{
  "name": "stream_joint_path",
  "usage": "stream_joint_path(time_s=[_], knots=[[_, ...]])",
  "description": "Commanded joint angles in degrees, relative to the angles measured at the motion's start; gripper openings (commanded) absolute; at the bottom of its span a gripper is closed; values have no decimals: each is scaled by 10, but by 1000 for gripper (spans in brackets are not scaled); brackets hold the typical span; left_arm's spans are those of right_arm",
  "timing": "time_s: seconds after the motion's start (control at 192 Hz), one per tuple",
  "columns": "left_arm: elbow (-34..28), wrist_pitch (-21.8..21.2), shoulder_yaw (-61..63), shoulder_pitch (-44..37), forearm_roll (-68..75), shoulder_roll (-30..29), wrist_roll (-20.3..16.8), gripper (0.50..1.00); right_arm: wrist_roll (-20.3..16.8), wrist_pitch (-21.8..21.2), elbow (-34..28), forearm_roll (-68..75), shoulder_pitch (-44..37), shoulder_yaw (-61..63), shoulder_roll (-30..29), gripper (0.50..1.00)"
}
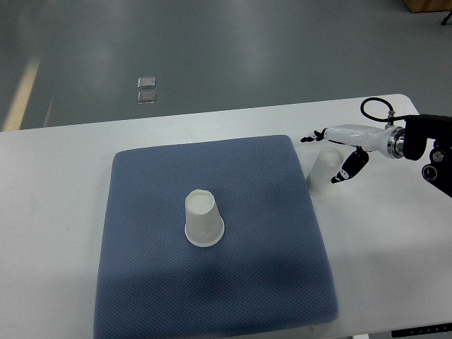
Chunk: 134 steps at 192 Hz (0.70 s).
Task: Stack paper cups
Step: 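Move the right hand down to the second white cup and close fingers around it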
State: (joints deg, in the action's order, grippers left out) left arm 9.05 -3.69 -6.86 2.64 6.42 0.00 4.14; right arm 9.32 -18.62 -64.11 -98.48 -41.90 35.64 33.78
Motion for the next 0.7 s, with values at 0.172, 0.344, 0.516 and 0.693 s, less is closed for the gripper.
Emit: stream_joint_path(time_s=[0.172,0.344,0.516,0.693], knots=[[0,0,-1,0,0,0,0,1000,0,9,19,-5,-1,-10,0,897],[0,0,0,0,0,0,0,1000,0,16,30,-5,-1,-16,-2,872],[0,0,0,0,0,0,0,1000,0,15,30,-5,-1,-16,-2,840],[0,0,0,0,0,0,0,1000,0,16,30,-5,-2,-16,-2,811]])
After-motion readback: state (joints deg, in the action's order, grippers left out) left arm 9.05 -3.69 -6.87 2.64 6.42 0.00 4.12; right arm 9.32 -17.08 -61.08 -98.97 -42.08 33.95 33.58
